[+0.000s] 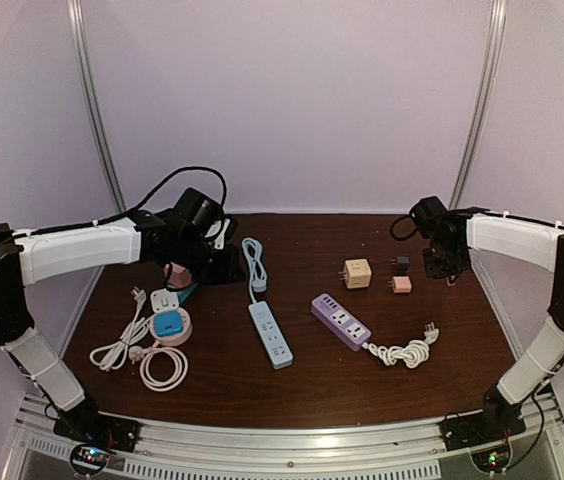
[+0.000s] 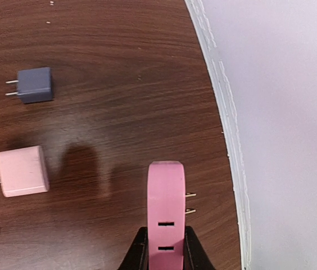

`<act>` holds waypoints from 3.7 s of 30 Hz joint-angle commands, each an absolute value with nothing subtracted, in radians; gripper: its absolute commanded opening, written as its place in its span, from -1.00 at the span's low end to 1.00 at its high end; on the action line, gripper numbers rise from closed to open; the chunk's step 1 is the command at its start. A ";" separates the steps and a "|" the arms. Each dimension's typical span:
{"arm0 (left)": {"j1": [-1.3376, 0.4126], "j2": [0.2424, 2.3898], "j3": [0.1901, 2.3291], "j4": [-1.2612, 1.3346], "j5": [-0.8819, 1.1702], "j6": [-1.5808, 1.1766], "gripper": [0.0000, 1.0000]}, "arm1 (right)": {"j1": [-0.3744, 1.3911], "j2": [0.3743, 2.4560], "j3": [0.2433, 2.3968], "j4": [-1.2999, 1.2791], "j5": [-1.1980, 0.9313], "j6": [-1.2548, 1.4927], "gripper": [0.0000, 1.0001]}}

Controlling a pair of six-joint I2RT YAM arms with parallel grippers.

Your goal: Pull the plug off the socket

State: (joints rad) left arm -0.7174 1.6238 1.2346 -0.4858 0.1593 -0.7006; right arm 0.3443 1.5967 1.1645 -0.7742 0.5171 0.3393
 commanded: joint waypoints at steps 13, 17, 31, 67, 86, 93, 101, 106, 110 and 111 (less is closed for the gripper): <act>-0.724 1.562 1.225 -0.480 0.140 -0.698 -0.83 | 0.293 1.722 1.068 -0.680 0.604 0.292 -1.00; -0.724 1.556 1.235 -0.481 0.141 -0.698 -0.82 | 0.293 1.742 1.056 -0.662 0.556 0.308 -0.94; -0.723 1.534 1.239 -0.502 0.118 -0.693 -0.68 | 0.293 1.723 1.008 -0.609 0.434 0.330 -0.17; -0.476 1.628 1.384 -0.772 -0.263 -0.312 0.87 | 0.346 1.396 0.979 -0.455 -0.060 0.369 1.00; -0.403 1.848 1.468 -0.759 -0.174 -0.184 0.70 | 0.394 1.347 0.906 -0.391 -0.145 0.398 1.00; -0.403 1.870 1.460 -0.757 -0.159 -0.209 0.41 | 0.415 1.345 0.899 -0.378 -0.145 0.414 1.00; -0.415 1.860 1.467 -0.737 -0.093 -0.346 0.16 | 0.444 1.350 0.893 -0.360 -0.145 0.441 0.99; -0.477 1.864 1.488 -0.716 -0.094 -0.442 0.11 | 0.466 1.364 0.895 -0.348 -0.140 0.452 1.00; -0.525 1.873 1.501 -0.696 -0.106 -0.543 0.00 | 0.479 1.381 0.907 -0.342 -0.142 0.462 1.00; -0.535 1.879 1.504 -0.692 -0.104 -0.562 -0.01 | 0.485 1.384 0.911 -0.340 -0.144 0.464 1.00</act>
State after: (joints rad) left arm -0.4915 1.8549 1.4685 -0.7368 -0.1261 -0.4374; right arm 0.4671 1.3697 0.9054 -0.3679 -0.1394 0.4450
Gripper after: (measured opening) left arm 0.508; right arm 0.997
